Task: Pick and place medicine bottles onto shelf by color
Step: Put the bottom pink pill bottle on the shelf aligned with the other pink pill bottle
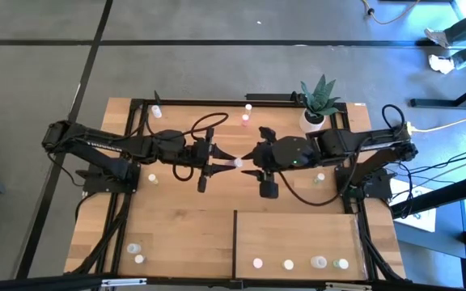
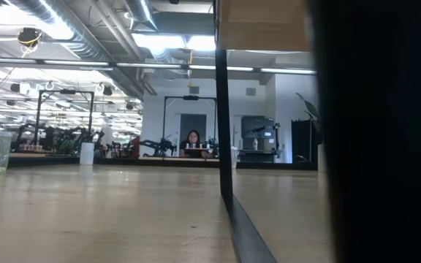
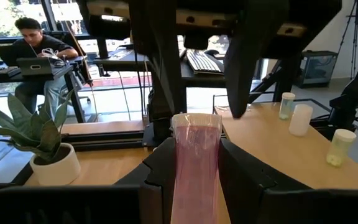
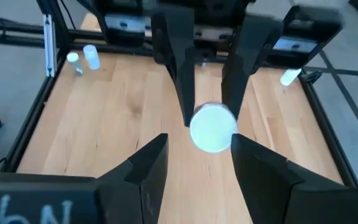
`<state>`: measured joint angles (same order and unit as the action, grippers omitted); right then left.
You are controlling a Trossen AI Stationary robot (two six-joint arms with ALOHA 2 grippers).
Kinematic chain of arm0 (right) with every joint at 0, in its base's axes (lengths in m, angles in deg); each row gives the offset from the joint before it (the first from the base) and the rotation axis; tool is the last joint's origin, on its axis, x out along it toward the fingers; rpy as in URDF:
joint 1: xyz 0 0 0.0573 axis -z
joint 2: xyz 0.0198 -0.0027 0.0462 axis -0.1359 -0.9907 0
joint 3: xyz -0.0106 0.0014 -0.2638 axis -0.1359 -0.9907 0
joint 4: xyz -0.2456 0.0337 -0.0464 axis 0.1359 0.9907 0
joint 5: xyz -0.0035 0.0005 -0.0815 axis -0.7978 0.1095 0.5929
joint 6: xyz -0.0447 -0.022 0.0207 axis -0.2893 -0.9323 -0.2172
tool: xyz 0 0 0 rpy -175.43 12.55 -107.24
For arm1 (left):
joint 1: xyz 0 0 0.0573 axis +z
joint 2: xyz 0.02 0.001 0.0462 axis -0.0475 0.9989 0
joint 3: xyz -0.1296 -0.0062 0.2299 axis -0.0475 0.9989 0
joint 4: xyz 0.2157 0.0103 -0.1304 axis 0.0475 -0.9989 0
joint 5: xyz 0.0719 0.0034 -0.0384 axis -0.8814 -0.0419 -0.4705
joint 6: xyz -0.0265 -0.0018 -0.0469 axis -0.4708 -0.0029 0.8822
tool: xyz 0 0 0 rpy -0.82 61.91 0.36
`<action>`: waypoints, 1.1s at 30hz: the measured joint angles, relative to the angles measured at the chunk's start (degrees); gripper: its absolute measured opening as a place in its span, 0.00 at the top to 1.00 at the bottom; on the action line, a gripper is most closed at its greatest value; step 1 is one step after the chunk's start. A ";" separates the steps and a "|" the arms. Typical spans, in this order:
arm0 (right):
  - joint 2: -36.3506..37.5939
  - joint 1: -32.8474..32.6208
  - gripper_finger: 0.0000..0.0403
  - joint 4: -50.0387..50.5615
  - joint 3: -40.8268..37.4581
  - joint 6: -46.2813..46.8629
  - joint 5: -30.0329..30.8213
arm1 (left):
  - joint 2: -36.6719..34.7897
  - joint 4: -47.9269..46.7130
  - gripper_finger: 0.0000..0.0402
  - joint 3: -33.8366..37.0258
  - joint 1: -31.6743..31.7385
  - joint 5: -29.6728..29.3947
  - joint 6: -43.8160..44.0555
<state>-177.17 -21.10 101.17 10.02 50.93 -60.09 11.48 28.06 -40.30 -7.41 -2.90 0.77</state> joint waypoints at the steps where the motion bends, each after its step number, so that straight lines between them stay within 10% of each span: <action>1: -0.05 0.01 0.56 -0.02 -0.03 -0.19 -0.62 | 0.00 0.04 0.77 0.00 -0.01 0.00 0.00; 22: -0.16 0.05 0.64 -0.33 -0.01 -0.31 1.34 | 0.00 0.17 0.77 0.00 -0.01 -0.02 -0.01; 33: -0.16 0.05 0.46 -0.41 0.00 1.26 2.60 | 0.00 0.17 0.77 0.00 -0.02 -0.02 0.13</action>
<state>-177.33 -21.05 100.76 10.02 52.20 -57.49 11.48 28.23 -40.30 -7.43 -2.92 0.91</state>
